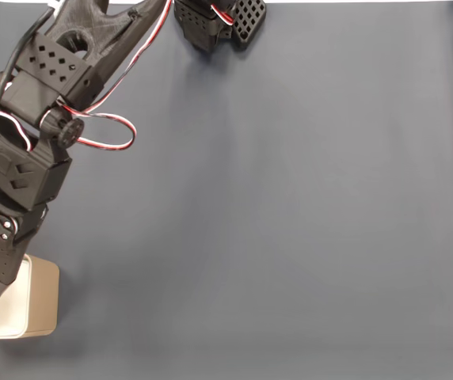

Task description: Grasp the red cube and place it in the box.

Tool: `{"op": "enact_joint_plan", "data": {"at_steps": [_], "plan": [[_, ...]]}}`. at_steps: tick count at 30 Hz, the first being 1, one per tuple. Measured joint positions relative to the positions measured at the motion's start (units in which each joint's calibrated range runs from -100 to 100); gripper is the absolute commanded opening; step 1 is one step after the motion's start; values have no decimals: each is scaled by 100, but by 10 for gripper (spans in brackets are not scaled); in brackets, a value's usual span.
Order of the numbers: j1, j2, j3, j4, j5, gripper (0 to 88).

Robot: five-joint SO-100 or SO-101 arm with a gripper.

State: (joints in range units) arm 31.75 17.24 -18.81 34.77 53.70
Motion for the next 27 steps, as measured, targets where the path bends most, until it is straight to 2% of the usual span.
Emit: {"op": "enact_joint_plan", "data": {"at_steps": [3,8,11,17,27], "plan": [[0,0,-9,0,-44,117],[0,0,-9,56,-215,433],[0,0,-9,167,-386,536],[37,0,-172,191,-488,601],[82,0,-172,191,-488,611]]}}
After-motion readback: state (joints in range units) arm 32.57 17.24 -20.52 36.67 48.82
